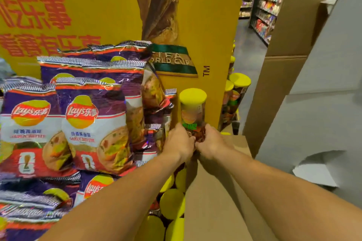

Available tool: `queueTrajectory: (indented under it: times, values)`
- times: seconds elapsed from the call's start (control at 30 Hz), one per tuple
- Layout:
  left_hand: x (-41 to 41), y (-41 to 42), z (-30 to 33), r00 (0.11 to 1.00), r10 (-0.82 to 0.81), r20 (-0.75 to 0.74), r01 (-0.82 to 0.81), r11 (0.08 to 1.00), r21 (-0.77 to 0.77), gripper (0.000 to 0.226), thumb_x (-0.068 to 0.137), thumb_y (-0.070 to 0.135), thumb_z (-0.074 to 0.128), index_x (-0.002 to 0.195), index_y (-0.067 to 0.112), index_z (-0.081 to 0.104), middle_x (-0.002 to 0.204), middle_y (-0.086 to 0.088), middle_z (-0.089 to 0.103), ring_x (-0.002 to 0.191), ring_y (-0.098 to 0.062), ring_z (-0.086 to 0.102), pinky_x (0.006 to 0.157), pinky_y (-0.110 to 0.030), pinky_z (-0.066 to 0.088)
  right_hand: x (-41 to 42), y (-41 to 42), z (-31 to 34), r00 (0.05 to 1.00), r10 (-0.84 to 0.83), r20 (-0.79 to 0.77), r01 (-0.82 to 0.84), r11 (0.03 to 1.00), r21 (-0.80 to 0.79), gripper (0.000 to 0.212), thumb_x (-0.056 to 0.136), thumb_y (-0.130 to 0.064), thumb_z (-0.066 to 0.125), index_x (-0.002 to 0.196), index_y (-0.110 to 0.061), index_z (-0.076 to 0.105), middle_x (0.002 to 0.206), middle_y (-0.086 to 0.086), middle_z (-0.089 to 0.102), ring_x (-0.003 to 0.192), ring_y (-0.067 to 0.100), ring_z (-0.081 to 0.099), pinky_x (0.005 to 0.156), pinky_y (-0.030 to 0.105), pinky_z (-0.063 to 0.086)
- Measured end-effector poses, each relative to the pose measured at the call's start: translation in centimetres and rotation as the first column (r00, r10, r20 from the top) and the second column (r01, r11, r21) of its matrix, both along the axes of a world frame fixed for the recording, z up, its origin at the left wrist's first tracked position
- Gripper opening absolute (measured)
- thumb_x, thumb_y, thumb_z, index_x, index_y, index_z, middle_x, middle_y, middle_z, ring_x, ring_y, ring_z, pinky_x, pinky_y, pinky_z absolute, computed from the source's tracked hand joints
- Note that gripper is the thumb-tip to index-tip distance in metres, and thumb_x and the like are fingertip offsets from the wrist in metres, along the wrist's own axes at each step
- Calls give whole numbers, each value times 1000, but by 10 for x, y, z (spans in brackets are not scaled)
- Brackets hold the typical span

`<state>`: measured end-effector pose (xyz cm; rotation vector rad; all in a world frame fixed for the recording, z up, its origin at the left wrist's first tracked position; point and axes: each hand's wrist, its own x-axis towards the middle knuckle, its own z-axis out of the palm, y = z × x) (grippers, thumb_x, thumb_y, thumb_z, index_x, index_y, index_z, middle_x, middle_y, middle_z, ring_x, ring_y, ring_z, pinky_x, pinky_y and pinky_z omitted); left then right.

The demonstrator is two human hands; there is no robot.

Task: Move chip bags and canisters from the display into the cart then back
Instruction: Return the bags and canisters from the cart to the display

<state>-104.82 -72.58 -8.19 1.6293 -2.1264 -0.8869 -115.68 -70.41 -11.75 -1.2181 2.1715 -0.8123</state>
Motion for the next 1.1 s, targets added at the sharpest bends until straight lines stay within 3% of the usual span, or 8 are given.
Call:
queueTrajectory:
  times: [0.1, 0.27, 0.4, 0.5, 0.67, 0.77, 0.87, 1.1]
  values:
    - [-11, -15, -8, 999, -16, 34, 16, 1000, -11, 33, 94, 22, 56, 124, 9, 50, 128, -15, 59, 126, -35, 49, 102, -39, 41, -8, -17, -12, 999, -40, -1, 40, 999, -27, 48, 85, -26, 72, 127, -18, 51, 129, 7, 59, 119, 29, 55, 102, 39, 47]
    - [-21, -18, -13, 997, -52, 57, 46, 995, 90, 50, 91, 20, 59, 135, 12, 38, 135, -14, 54, 128, -36, 50, 107, -45, 42, -17, -24, -15, 994, -79, -73, 83, 995, 53, 55, 86, -31, 74, 131, -13, 49, 133, 10, 56, 124, 32, 53, 100, 40, 45]
    - [-19, -6, -8, 983, -63, 174, 33, 985, 168, 61, 93, 7, 55, 144, -3, 25, 144, -21, 43, 135, -35, 42, 105, -39, 39, -13, -9, -4, 986, -109, -123, 131, 973, 189, 45, 85, -34, 73, 118, -9, 55, 117, 13, 61, 109, 34, 60, 76, 36, 47]
    - [-9, 8, 1, 974, -110, 199, 75, 982, 173, 52, 92, 6, 53, 139, -3, 33, 139, -21, 48, 128, -35, 48, 98, -38, 44, -6, 8, 14, 997, -52, -57, 63, 975, 213, 18, 87, -31, 64, 90, -13, 63, 95, 11, 68, 90, 31, 65, 66, 32, 46]
    - [27, 41, 32, 954, -224, 202, 200, 971, 129, 41, 92, 8, 53, 130, 0, 44, 129, -18, 53, 117, -33, 54, 75, -32, 42, 31, 47, 56, 1000, 21, 8, -22, 987, 158, 21, 90, -22, 56, 70, -16, 52, 73, 6, 54, 77, 28, 52, 57, 29, 37]
    - [59, 61, 54, 944, -284, 168, 278, 959, 57, 35, 93, 10, 49, 127, 0, 46, 125, -19, 55, 102, -32, 57, 61, -31, 42, 59, 76, 77, 999, 29, 41, -33, 993, 115, 22, 84, -16, 58, 63, -18, 50, 72, 8, 54, 74, 27, 52, 64, 35, 43]
    - [95, 83, 74, 934, -348, 80, 350, 937, -17, 36, 93, 9, 50, 129, 5, 48, 127, -12, 56, 103, -28, 58, 72, -38, 52, 91, 108, 99, 996, 56, 65, -61, 995, 83, 10, 87, -19, 57, 78, -16, 59, 82, 10, 60, 79, 26, 56, 71, 43, 50]
    - [171, 124, 110, 905, -421, 62, 425, 893, -145, 30, 90, 3, 45, 117, 10, 56, 119, -10, 61, 109, -27, 57, 91, -41, 50, 152, 172, 136, 981, 180, 75, -186, 979, 79, 18, 95, -26, 64, 82, -13, 60, 75, 7, 60, 67, 15, 56, 60, 27, 44]
